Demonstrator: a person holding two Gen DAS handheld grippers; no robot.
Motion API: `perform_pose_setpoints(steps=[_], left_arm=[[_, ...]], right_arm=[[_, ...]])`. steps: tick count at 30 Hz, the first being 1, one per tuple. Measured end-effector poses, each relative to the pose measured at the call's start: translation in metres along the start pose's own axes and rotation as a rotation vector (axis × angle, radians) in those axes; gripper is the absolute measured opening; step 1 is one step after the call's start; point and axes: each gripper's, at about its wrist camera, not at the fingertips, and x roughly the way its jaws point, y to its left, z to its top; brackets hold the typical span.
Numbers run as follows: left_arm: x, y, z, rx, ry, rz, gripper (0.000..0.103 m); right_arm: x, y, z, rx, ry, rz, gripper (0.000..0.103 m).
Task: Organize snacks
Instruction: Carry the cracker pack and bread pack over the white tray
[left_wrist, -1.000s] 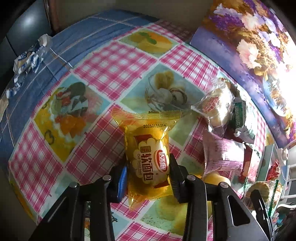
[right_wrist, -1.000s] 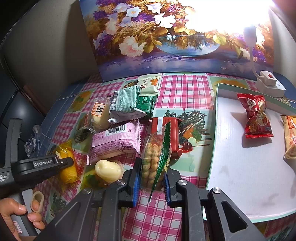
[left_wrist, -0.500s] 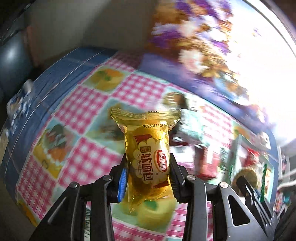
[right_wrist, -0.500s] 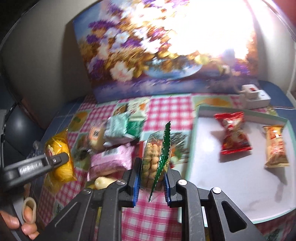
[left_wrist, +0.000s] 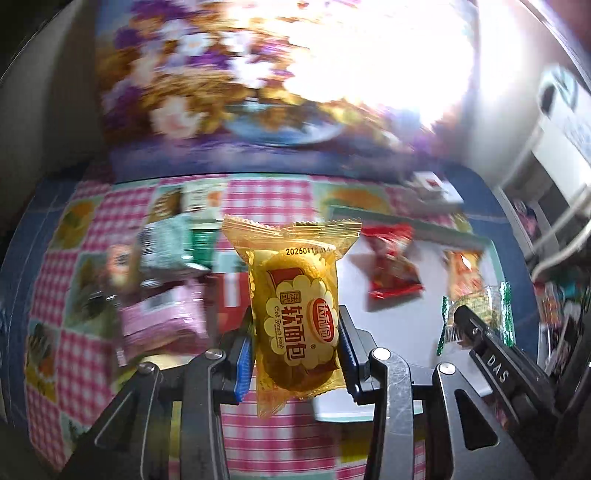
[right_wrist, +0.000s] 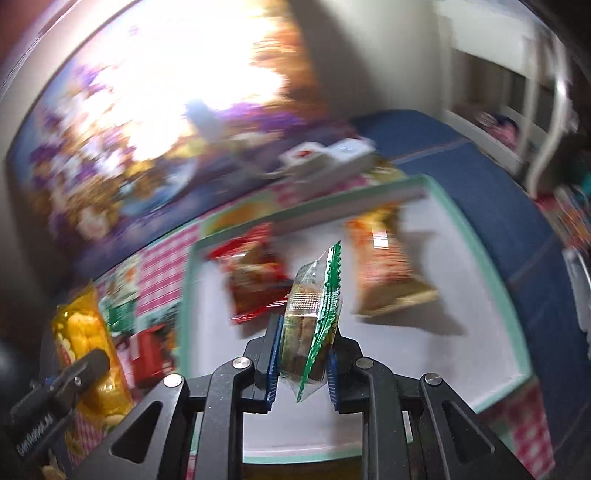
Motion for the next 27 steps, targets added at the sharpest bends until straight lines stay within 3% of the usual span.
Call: perform_pose_setpoints(steps=[6, 12, 16, 20, 22, 24, 26, 27], left_arm=[[0.023, -0.042, -0.007, 0.08, 0.04, -0.029, 0.041], [0.038, -0.065, -0.009, 0.105, 0.068, -0.074, 0.042], [0.038, -0.064, -0.01, 0.107, 0.069, -0.078, 0.065], [0.036, -0.048, -0.008, 0.066, 0.073, -0.068, 0.067], [0.036, -0.036, -0.007, 0.041, 0.076, -0.043, 0.073], [0.036, -0.02, -0.007, 0.006, 0.076, -0.011, 0.08], [0.036, -0.005, -0.006, -0.027, 0.078, 0.015, 0.081], [0.036, 0.003, -0.005, -0.048, 0.079, 0.031, 0.081]], right_arm=[[0.004, -0.051, 0.001, 0.122, 0.027, -0.063, 0.023], [0.013, -0.069, -0.008, 0.154, 0.064, -0.083, 0.023], [0.015, -0.074, -0.01, 0.166, 0.074, -0.093, 0.024], [0.014, -0.071, -0.008, 0.148, 0.073, -0.112, 0.024], [0.014, -0.071, -0.009, 0.139, 0.074, -0.129, 0.027], [0.015, -0.07, -0.009, 0.129, 0.077, -0.151, 0.045], [0.015, -0.068, -0.009, 0.117, 0.075, -0.17, 0.065], [0.015, -0.068, -0.009, 0.113, 0.071, -0.175, 0.07]])
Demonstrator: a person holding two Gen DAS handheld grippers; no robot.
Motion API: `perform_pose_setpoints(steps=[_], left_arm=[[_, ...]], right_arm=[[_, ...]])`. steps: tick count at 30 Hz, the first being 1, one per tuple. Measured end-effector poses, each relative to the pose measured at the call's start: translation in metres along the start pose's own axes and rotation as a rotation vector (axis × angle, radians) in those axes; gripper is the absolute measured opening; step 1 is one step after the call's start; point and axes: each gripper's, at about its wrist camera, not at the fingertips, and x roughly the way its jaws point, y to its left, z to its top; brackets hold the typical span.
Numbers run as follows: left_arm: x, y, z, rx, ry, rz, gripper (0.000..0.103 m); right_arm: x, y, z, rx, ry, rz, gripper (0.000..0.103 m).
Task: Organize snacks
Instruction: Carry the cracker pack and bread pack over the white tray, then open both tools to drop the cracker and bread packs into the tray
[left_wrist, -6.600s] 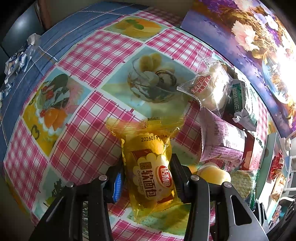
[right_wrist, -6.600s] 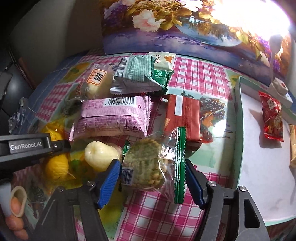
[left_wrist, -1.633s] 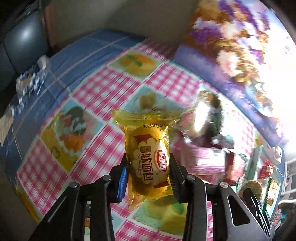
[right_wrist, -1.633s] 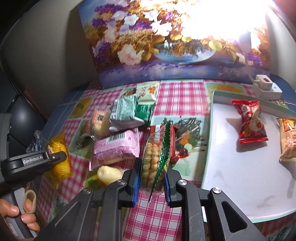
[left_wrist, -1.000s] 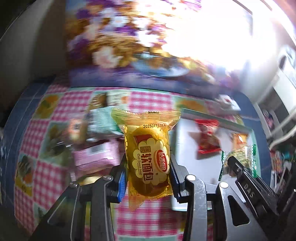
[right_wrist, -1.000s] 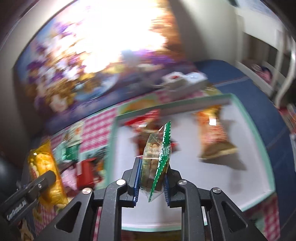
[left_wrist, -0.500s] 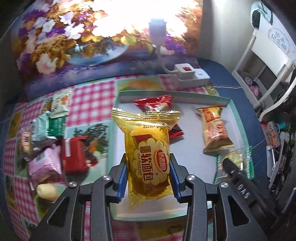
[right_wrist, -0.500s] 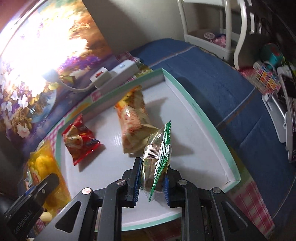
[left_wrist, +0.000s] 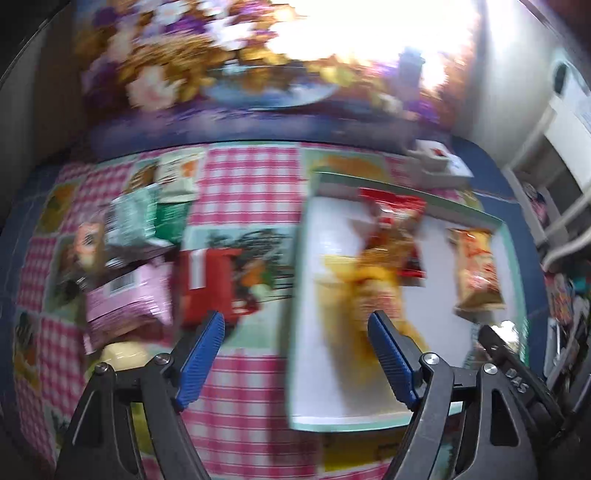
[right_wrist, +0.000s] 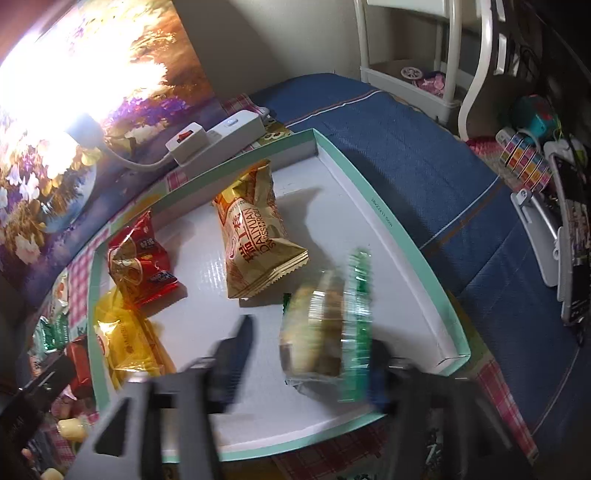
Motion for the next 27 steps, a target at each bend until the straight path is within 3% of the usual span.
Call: perform_pose_setpoints(steps=[2, 4, 11, 20, 27], left_arm=[[0.0, 0.018, 0.001, -0.044, 0.003, 0.029, 0.084], [0.0, 0.034, 0.001, -0.085, 0.005, 0.062, 0.094], [-0.003, 0.09, -0.001, -0.218, 0.005, 0.184, 0.095], [-0.015, 0.162, -0.01, -0.406, -0.028, 0.268, 0.097], [-0.025, 0.196, -0.017, -0.464, -0.064, 0.323, 0.097]], right_arm=[[0.0, 0.001, -0.001, -0.011, 0.0, 0.003, 0.072], [0.0, 0.003, -0.002, -0.023, -0.002, 0.006, 0.079], [-0.005, 0.016, -0.003, -0.067, -0.036, 0.009, 0.103], [-0.017, 0.039, -0.007, -0.138, -0.082, 0.038, 0.103], [-0.036, 0.076, -0.018, -0.239, -0.157, 0.173, 0.103]])
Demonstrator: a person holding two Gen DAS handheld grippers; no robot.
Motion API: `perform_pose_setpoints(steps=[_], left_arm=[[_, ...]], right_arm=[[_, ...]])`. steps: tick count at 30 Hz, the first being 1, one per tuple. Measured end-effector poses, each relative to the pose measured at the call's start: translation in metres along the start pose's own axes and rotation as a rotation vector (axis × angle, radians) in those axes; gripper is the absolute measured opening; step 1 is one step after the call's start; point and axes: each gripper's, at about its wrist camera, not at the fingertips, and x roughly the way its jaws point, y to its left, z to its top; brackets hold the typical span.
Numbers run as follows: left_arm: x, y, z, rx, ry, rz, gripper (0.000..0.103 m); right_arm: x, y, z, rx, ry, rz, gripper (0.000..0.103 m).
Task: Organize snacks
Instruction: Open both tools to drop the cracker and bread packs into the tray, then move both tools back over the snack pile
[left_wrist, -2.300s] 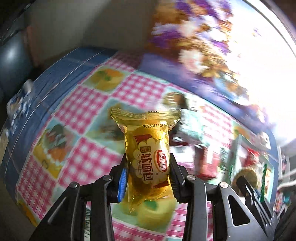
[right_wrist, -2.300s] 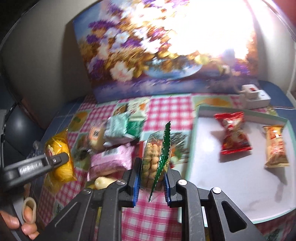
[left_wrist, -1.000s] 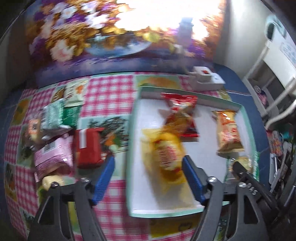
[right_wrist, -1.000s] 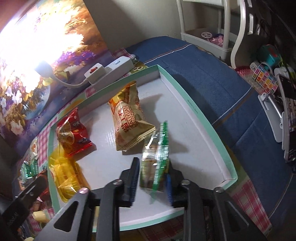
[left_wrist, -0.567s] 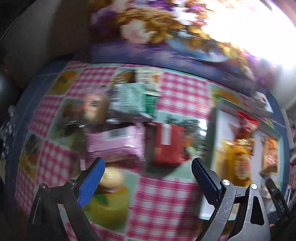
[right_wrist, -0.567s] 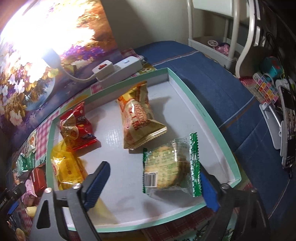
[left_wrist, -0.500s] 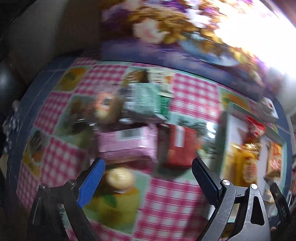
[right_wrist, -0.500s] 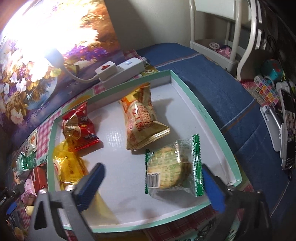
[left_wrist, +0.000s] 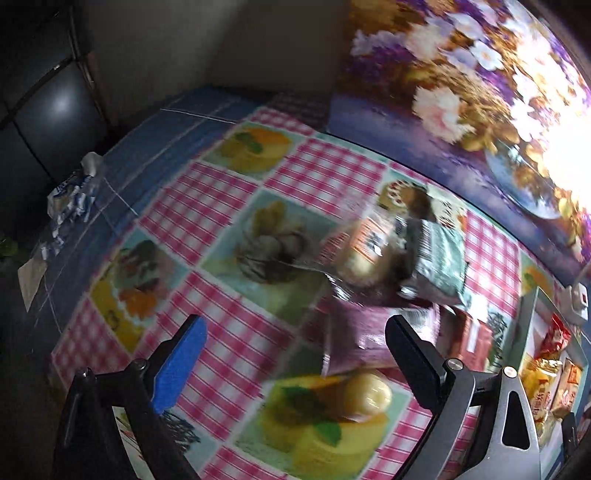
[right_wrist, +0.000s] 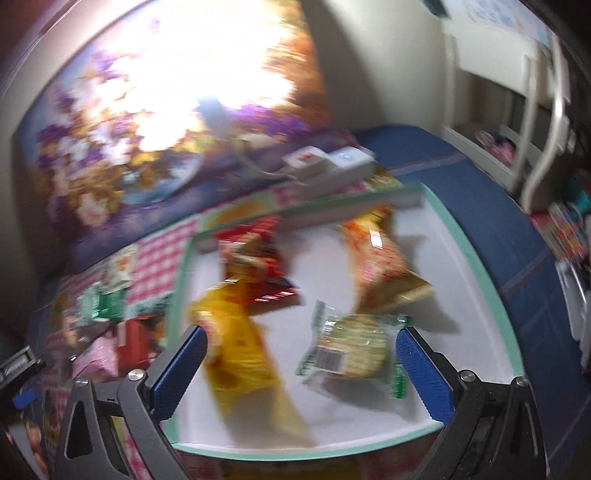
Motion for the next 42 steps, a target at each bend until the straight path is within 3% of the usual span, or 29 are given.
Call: perform_pose_setpoints(steps=[5, 9, 17, 28, 36, 42], left_arm=[[0.0, 0.014, 0.005, -0.012, -0.014, -0.001, 0.097], [-0.003, 0.024, 0.011, -0.016, -0.022, -0.015, 0.097], [-0.001, 0.055, 0.018, -0.072, -0.027, -0.063, 0.097], [0.034, 0.043, 0.003, -0.05, 0.098, -0.123, 0.097], [0.068, 0.048, -0.011, -0.055, 0.204, -0.055, 0.097], [0.075, 0.065, -0.012, -0.1, 0.214, -0.009, 0.097]], right_arm=[[-0.011, 0.034, -0.002, -0.083, -0.038, 0.055, 0.103], [-0.012, 0.062, -0.006, -0.136, -0.027, 0.153, 0.103], [-0.013, 0.116, -0.022, -0.267, -0.01, 0.256, 0.103], [0.024, 0.166, -0.062, -0.385, 0.154, 0.242, 0.102], [0.041, 0.195, -0.089, -0.47, 0.209, 0.273, 0.097], [0.046, 0.218, -0.102, -0.543, 0.218, 0.284, 0.093]])
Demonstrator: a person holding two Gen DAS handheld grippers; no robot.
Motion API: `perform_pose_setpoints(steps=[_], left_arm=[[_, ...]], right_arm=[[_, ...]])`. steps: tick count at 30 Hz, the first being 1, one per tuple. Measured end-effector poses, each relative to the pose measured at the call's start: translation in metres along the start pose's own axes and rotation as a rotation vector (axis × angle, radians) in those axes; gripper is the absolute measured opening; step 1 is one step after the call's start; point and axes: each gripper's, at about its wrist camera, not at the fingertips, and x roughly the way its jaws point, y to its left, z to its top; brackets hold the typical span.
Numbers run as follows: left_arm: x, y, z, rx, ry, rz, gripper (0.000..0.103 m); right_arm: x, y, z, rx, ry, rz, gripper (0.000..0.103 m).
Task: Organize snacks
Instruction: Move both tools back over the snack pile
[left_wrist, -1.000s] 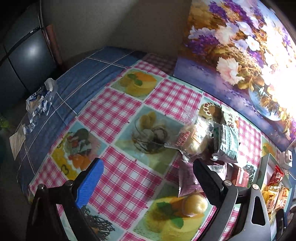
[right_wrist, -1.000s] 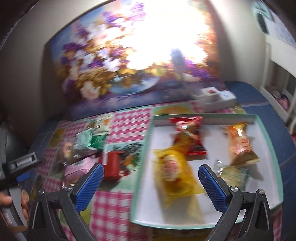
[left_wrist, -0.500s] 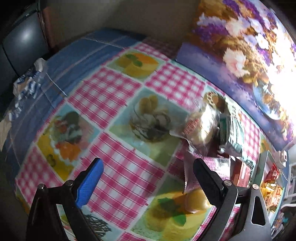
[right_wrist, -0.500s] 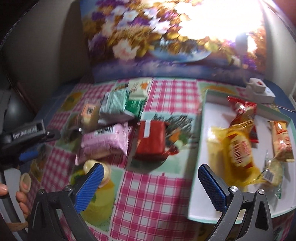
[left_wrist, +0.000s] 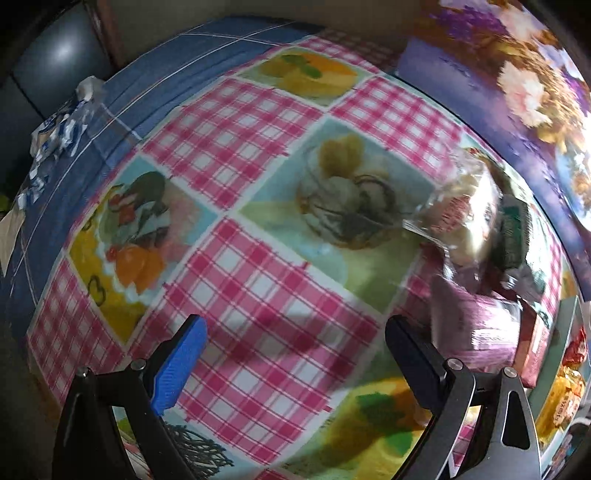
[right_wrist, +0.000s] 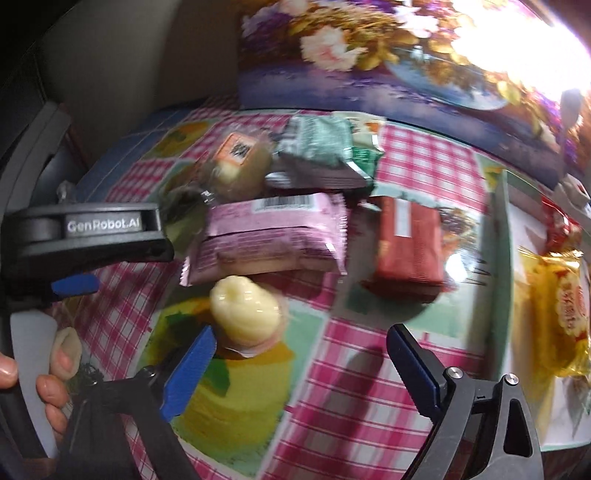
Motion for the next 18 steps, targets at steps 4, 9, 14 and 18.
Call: perform_pose_setpoints(steps=[4, 9, 14, 18], left_arm=[[0.004, 0.012, 0.001, -0.02, 0.011, 0.005, 0.097], [0.004, 0.023, 0.002, -0.026, 0.006, 0.006, 0.097], [-0.001, 0.02, 0.009, -0.024, 0.001, -0.019, 0.097], [-0.008, 0.009, 0.012, -0.009, -0.003, -0.042, 0.097]], right_arm=[[0.007, 0.011, 0.001, -0.033, 0.0, -0.027, 0.084], [0.009, 0.017, 0.003, -0.053, -0.018, -0.038, 0.071], [0.005, 0.012, 0.009, -0.028, -0.038, -0.009, 0.046], [0.006, 0.002, 0.011, 0.004, -0.044, 0.011, 0.045]])
